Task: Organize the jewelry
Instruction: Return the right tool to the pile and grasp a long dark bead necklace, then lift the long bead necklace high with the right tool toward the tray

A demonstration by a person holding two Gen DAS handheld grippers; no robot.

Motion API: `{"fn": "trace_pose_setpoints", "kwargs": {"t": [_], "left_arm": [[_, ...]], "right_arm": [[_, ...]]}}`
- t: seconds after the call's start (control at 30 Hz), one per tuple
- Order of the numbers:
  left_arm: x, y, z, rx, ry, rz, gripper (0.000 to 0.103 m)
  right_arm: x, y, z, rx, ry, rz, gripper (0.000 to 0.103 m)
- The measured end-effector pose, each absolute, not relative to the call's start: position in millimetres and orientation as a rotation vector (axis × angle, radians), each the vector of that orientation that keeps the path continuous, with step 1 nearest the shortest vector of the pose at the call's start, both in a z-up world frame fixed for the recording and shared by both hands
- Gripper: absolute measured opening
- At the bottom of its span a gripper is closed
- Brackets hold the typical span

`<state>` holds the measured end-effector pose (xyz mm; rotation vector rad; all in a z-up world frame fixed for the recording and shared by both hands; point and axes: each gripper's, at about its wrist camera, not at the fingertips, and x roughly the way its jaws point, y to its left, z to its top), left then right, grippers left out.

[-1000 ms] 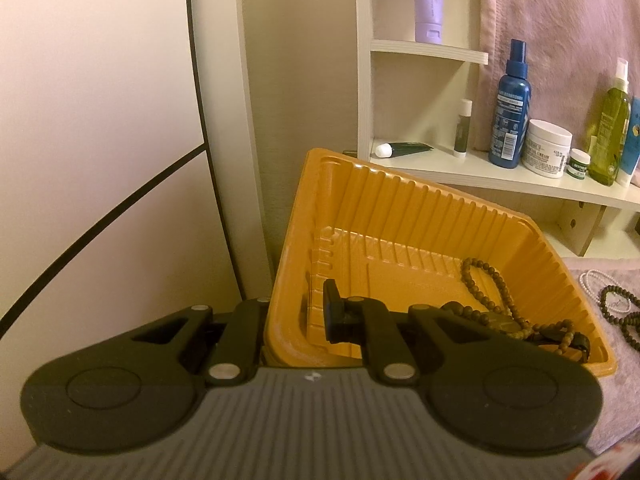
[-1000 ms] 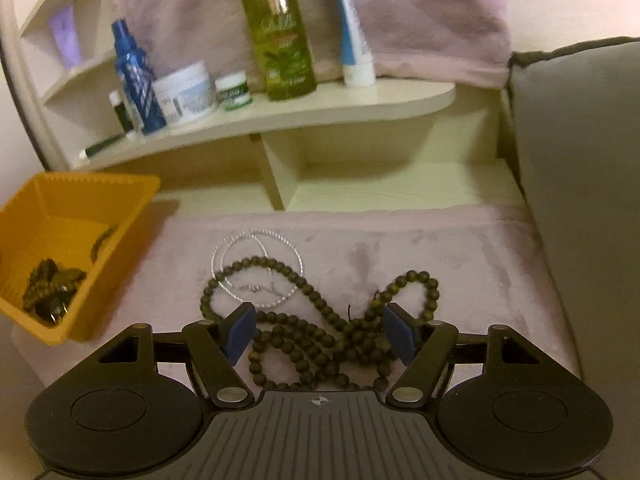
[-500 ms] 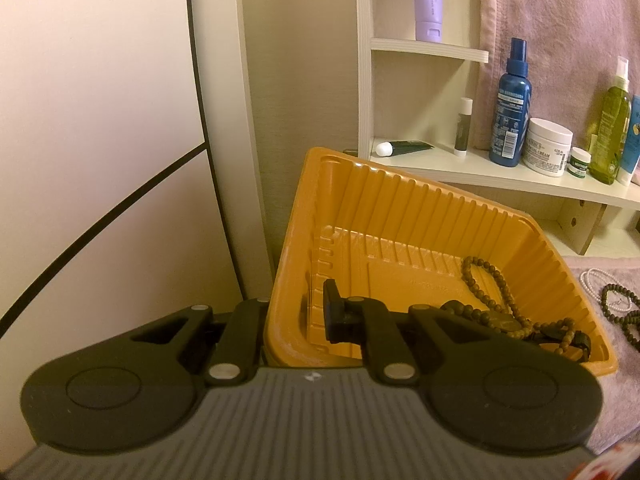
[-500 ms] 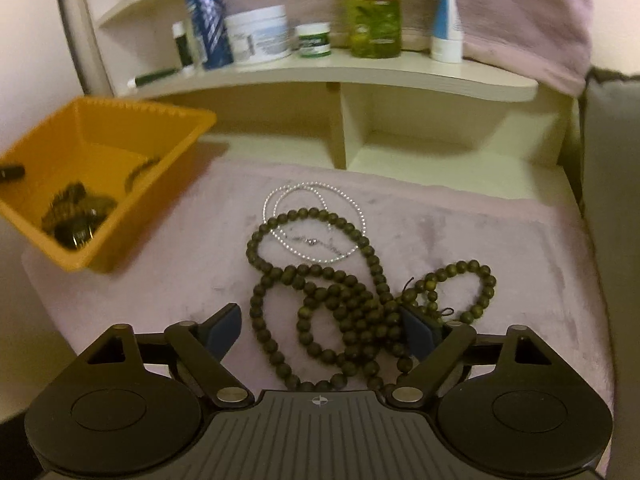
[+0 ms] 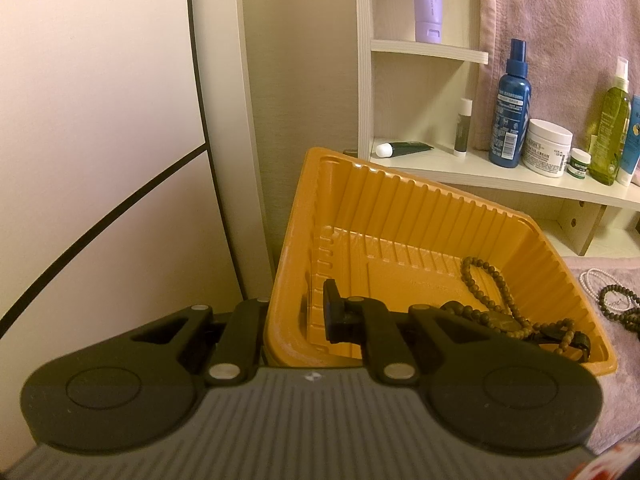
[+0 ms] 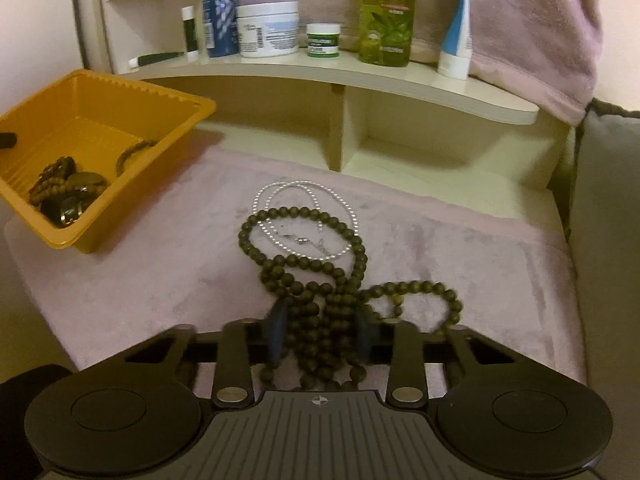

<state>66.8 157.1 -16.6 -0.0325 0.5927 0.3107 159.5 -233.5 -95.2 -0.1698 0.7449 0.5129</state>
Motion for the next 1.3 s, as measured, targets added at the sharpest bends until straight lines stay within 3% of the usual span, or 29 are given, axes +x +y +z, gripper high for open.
{"fn": "trace_pose_setpoints", "kwargs": {"t": [0.53,0.6,0.67,0.7,1.3], "left_arm": [[65.9,155.4,-15.8,-0.033,0.593,0.311,0.011],[65.9,155.4,-15.8,-0.034,0.594,0.312,0.011],[65.8,155.3,-15.8,-0.034,0.594,0.312,0.011],[65.6,155.0,-15.8,-0.034,0.594,0.312,0.011],[63.7,155.1,-11.9,-0.031,0.587,0.304,0.011]], "right_arm": [[157.5,-227.4,-95.5,-0.21,0.732,0.513,0.023],[156.6,-227.6,-94.7,-0.212,0.725,0.511,0.021],[155.2,-229.9,-90.7,-0.197,0.707,0.506,0.011],[154.9,-231.8,-87.6,-0.184,0.702,0.506,0.007],[134.5,-270.6,20.9,-0.004,0.48,0.435,0.007]]}}
